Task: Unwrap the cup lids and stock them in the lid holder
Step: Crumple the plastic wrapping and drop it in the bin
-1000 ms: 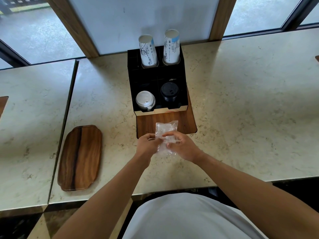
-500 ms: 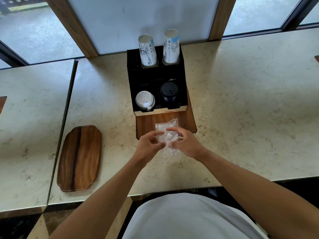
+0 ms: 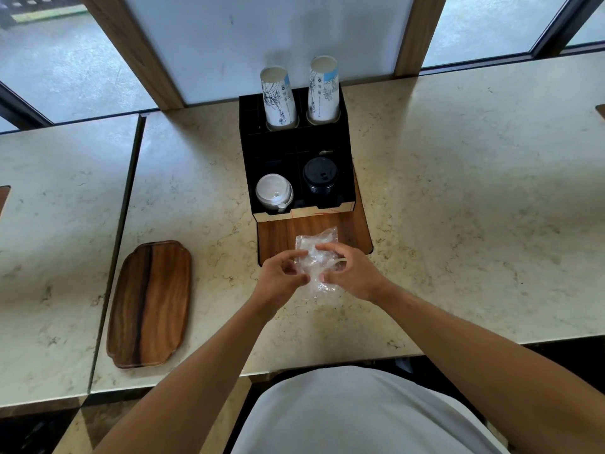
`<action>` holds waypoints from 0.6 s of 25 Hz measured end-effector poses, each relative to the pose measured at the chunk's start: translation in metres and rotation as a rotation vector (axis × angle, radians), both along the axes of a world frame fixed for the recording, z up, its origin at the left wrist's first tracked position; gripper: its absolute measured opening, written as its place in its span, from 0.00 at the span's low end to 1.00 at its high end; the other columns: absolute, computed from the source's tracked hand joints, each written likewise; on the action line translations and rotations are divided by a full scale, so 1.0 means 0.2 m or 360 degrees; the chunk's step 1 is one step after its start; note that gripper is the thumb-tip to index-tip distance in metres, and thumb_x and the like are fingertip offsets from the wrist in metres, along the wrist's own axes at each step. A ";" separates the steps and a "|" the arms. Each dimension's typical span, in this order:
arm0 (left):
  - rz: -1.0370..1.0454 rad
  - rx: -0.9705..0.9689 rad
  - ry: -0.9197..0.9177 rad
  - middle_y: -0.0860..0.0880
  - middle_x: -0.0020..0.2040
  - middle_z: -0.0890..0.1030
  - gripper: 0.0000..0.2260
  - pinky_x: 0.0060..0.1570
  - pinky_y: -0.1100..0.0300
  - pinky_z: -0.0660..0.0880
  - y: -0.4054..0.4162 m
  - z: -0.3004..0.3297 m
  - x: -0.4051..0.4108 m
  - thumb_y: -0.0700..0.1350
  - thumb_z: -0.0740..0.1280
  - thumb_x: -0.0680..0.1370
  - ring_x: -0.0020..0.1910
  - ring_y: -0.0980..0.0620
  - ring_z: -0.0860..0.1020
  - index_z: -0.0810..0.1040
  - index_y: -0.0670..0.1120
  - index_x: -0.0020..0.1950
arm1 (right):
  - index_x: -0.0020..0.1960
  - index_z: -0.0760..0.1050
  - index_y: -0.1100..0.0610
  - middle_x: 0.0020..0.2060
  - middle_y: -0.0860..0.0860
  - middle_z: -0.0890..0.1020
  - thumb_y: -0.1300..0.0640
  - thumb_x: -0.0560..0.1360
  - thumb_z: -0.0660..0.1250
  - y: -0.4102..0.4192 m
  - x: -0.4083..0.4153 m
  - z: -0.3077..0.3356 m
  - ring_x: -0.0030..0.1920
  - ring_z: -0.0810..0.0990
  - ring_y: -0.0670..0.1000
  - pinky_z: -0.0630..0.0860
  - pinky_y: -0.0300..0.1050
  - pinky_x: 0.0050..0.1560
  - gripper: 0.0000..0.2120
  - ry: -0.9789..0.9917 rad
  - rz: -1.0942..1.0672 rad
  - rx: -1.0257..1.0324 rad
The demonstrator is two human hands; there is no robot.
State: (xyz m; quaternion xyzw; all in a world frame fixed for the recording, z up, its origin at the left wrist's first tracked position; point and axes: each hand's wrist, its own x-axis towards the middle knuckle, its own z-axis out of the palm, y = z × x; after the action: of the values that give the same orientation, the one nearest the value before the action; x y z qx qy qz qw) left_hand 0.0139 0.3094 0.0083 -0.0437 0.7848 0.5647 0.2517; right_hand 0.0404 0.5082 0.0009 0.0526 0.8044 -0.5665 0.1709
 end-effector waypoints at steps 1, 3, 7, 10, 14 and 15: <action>-0.0001 -0.0018 0.0011 0.47 0.51 0.84 0.22 0.46 0.62 0.82 0.00 0.00 0.00 0.34 0.77 0.73 0.49 0.48 0.84 0.82 0.51 0.64 | 0.72 0.73 0.47 0.63 0.45 0.80 0.60 0.73 0.77 0.00 0.00 0.00 0.51 0.84 0.50 0.82 0.38 0.51 0.30 0.0013 0.0009 0.0025; -0.0024 -0.0099 0.0069 0.49 0.53 0.84 0.21 0.46 0.63 0.82 0.00 0.00 -0.01 0.35 0.78 0.72 0.50 0.51 0.83 0.82 0.49 0.64 | 0.72 0.73 0.48 0.59 0.51 0.83 0.62 0.73 0.76 0.01 -0.01 0.00 0.52 0.84 0.55 0.84 0.45 0.52 0.30 0.0045 0.0011 0.0110; -0.0041 -0.0355 0.0289 0.54 0.52 0.84 0.17 0.48 0.62 0.79 0.02 -0.01 -0.01 0.40 0.78 0.74 0.49 0.57 0.82 0.83 0.49 0.61 | 0.72 0.73 0.50 0.48 0.58 0.84 0.64 0.74 0.73 0.00 -0.03 -0.03 0.38 0.80 0.51 0.81 0.39 0.42 0.28 0.0104 0.0000 0.0325; -0.0089 -0.0597 0.0478 0.53 0.54 0.85 0.15 0.48 0.68 0.72 0.05 0.00 -0.01 0.41 0.76 0.76 0.50 0.57 0.81 0.83 0.49 0.62 | 0.73 0.73 0.52 0.42 0.50 0.83 0.64 0.75 0.73 -0.02 -0.04 -0.04 0.37 0.78 0.45 0.77 0.33 0.39 0.28 0.0159 0.0011 0.0417; -0.0254 -0.0821 0.0689 0.48 0.55 0.82 0.14 0.51 0.63 0.69 0.05 -0.02 0.01 0.42 0.72 0.79 0.52 0.52 0.78 0.82 0.45 0.64 | 0.73 0.72 0.55 0.50 0.44 0.80 0.64 0.75 0.72 -0.05 -0.04 -0.04 0.42 0.76 0.42 0.74 0.30 0.50 0.28 0.0231 0.0067 0.0545; -0.0275 -0.0839 0.0723 0.48 0.55 0.81 0.13 0.50 0.63 0.68 0.05 -0.02 0.01 0.42 0.71 0.80 0.51 0.52 0.77 0.82 0.44 0.64 | 0.74 0.71 0.55 0.55 0.48 0.81 0.64 0.75 0.71 -0.05 -0.04 -0.04 0.46 0.76 0.41 0.74 0.34 0.55 0.28 0.0249 0.0084 0.0571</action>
State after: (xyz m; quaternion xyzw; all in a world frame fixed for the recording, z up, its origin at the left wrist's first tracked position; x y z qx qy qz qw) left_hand 0.0158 0.3193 0.0041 0.0859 0.9402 0.3148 0.0976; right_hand 0.0320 0.4979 -0.0061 0.0169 0.9044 -0.4118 0.1107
